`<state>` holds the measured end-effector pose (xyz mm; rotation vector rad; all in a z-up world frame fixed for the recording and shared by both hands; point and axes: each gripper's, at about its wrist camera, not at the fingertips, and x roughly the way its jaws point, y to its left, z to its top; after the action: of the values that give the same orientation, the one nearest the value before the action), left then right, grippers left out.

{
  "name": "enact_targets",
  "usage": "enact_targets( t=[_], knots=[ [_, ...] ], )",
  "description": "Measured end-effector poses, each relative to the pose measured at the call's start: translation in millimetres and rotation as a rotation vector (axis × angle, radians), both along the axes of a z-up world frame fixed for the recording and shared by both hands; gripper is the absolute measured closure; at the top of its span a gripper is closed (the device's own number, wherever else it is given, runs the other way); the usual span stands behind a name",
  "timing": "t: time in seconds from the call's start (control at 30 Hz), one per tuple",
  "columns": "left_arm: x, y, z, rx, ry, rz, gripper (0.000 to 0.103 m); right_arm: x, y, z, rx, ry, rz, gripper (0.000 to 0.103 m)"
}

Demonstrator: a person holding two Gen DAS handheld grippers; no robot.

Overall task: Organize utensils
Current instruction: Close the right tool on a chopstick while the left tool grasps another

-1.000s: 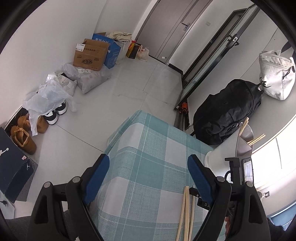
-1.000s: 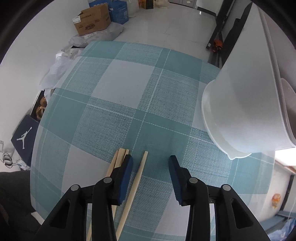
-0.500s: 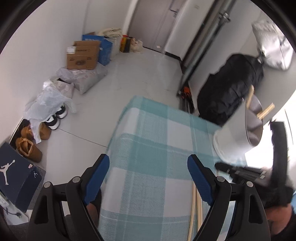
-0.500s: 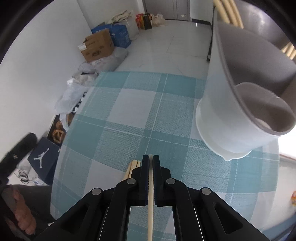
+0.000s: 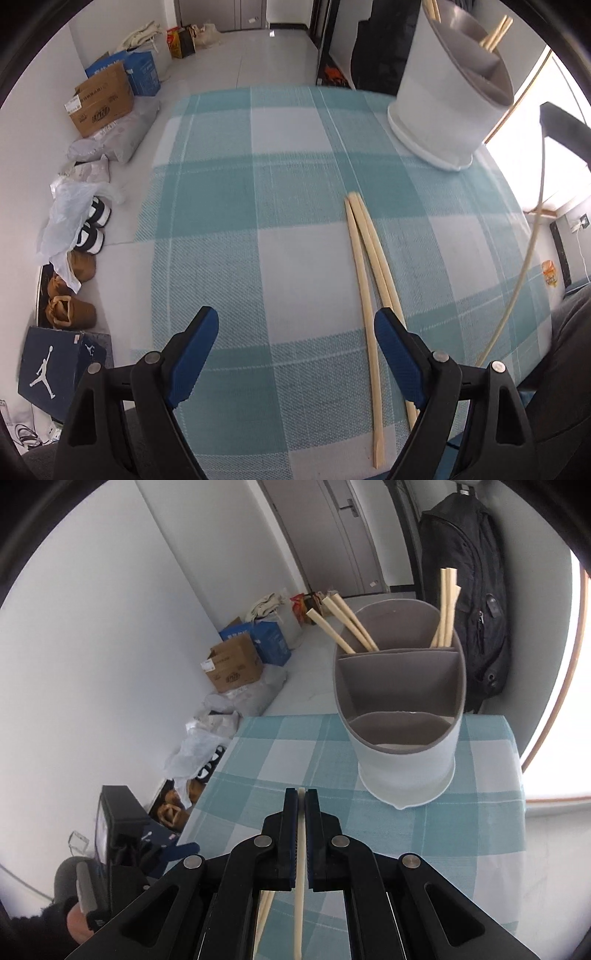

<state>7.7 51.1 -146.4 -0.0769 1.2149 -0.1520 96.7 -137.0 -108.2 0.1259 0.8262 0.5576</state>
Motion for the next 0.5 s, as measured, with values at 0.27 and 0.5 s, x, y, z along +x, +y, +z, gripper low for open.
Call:
enact_targets(
  t=[0.27,0.5],
  knots=[
    [-0.5,-22.4,-7.1,0.112,0.027,-0.021,0.02,-11.4,-22.7,13.3,0.054,-0.077,0.004,0.1],
    [12.6,-25.5,-7.5,0.137,0.033,-0.021,0.02,-25.1,-26.9,16.6,0.062,-0.13,0.03,0.1]
  ],
)
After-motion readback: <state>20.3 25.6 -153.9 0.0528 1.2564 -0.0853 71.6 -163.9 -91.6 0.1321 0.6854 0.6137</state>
